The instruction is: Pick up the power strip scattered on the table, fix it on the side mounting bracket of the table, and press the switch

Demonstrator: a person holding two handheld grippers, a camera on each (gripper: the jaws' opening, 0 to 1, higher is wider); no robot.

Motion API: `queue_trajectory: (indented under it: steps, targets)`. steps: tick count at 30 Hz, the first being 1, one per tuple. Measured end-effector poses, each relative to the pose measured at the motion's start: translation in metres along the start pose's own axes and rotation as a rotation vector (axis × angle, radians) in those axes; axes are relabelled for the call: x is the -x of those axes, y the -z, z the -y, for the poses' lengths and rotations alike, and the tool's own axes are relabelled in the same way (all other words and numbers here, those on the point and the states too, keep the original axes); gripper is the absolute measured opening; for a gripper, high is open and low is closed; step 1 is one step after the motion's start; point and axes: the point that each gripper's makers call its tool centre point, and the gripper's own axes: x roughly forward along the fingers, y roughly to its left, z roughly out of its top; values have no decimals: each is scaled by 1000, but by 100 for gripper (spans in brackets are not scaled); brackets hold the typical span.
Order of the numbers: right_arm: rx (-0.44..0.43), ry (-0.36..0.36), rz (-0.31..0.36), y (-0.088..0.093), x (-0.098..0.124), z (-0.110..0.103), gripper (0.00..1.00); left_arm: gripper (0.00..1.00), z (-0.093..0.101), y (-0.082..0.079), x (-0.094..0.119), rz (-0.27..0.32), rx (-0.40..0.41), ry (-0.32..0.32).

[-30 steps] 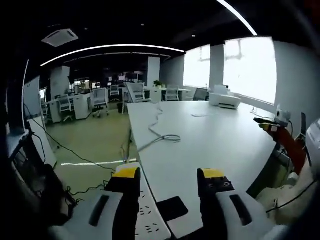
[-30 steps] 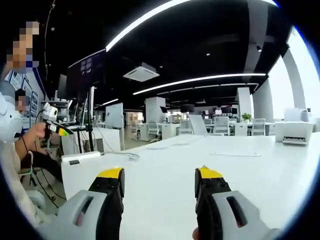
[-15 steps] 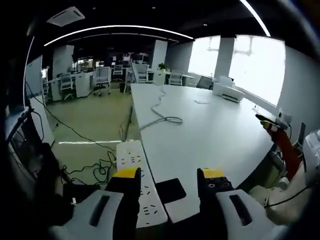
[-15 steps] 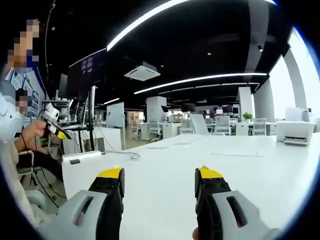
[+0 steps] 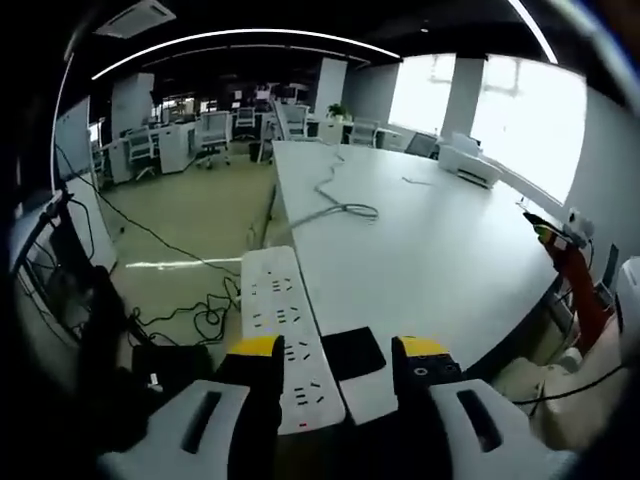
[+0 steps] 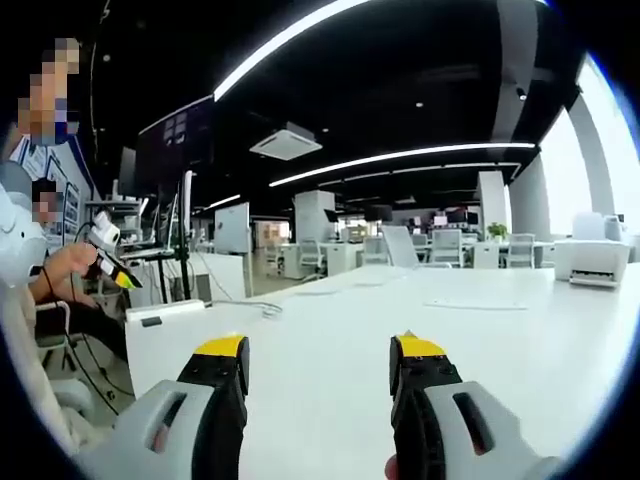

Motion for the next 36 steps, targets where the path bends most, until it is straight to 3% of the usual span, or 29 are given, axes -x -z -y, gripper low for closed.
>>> queue_trajectory:
  steps: [8,36]
  targets:
    - [2,-5,-1,-1,-1,-1,53,47,-4,18,-7,-52,15,3]
    - [10,-8,3,-3,7,-6,52,47,-30,34,-5,-91,21,-71]
